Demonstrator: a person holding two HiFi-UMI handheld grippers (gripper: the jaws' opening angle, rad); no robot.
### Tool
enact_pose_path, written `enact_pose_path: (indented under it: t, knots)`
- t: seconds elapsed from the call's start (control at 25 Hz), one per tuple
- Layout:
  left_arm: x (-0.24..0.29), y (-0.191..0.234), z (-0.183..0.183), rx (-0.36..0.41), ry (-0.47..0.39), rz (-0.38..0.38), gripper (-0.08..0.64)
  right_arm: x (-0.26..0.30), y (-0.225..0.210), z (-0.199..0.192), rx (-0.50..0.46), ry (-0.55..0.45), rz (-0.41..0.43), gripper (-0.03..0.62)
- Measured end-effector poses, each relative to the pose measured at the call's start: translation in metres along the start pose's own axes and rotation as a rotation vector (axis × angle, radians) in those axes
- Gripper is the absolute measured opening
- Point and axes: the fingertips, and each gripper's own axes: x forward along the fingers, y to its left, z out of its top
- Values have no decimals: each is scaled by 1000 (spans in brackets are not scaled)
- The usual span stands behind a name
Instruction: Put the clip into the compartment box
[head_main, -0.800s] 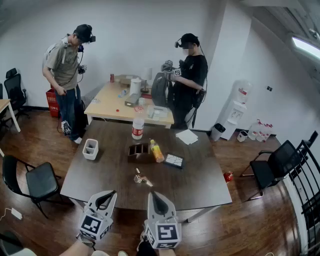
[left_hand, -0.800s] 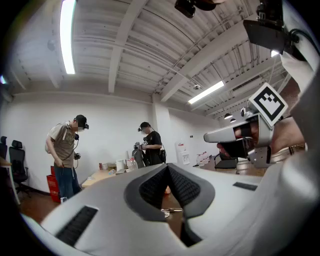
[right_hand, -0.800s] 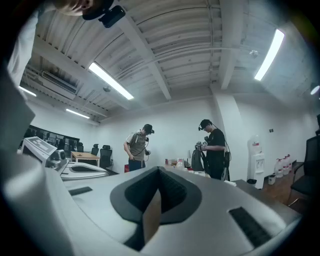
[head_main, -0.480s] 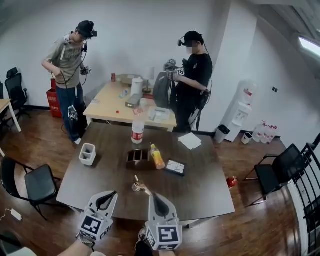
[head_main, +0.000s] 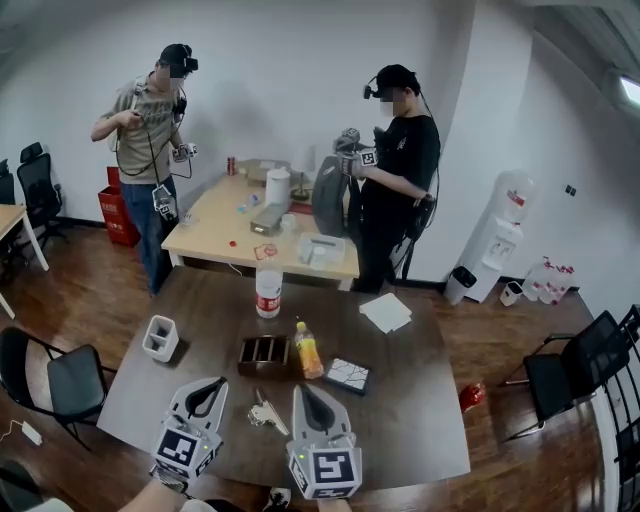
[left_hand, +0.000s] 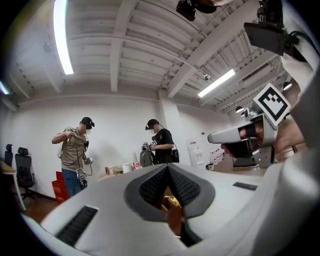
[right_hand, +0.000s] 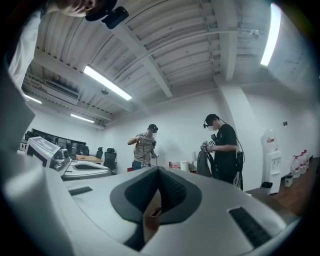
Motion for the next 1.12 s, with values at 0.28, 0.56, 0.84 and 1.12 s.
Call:
enact_pose_path:
  t: [0.28,0.56,0.84,1.12]
  knots:
    - [38,21,-5,18,25,18,-8,40,-19,-10,21,12,22,-3]
    - [63,-1,-73,381,276,-167,13,59,-32,-38,46,70,-40,-3]
    - [61,-55,-192,834,434,-491,60,65,-46,-79,91,108,-112,-3]
    - [48,-82,-263,964,483,-709,97,56,-49,-109,129,156,-163,-3]
